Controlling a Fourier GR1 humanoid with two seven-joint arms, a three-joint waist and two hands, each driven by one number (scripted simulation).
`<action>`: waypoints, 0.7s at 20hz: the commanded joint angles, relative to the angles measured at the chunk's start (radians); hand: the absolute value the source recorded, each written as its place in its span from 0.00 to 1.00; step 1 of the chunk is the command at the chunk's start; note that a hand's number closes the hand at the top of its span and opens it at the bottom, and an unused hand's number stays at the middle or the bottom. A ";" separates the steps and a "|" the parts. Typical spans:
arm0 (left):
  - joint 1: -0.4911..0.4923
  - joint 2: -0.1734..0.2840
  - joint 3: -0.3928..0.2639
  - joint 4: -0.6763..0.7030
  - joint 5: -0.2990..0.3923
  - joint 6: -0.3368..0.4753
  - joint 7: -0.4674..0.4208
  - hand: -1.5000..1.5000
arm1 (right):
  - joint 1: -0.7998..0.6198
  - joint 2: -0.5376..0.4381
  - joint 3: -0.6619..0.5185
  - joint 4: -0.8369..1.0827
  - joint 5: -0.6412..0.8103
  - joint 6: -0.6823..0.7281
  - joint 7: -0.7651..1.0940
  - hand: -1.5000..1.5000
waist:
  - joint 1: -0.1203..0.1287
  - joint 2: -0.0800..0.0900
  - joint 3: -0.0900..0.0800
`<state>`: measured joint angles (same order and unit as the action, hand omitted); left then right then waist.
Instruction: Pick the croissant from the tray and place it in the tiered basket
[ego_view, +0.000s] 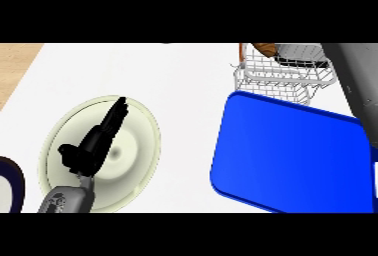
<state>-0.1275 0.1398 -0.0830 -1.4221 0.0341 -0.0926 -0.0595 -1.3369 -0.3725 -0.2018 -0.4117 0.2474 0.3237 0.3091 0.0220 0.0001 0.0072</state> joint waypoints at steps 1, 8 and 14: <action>-0.005 0.017 0.029 0.080 0.010 -0.024 -0.023 0.50 | -0.026 -0.002 -0.063 0.016 -0.078 0.063 0.125 0.00 | -0.020 0.000 -0.008; -0.024 0.007 0.030 0.100 -0.004 -0.021 -0.046 0.50 | 0.027 -0.035 -0.126 -0.025 -0.099 -0.134 0.034 0.00 | -0.013 0.008 -0.008; -0.008 -0.037 -0.001 0.043 -0.025 0.030 0.014 0.50 | 0.069 -0.190 -0.127 -0.072 -0.013 -0.361 -0.017 0.00 | -0.022 0.010 -0.007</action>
<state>-0.1247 0.1301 -0.0781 -1.4186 0.0129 -0.0802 -0.0613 -1.3096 -0.4816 -0.3160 -0.4621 0.2006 0.0801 0.3452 0.0095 0.0003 0.0093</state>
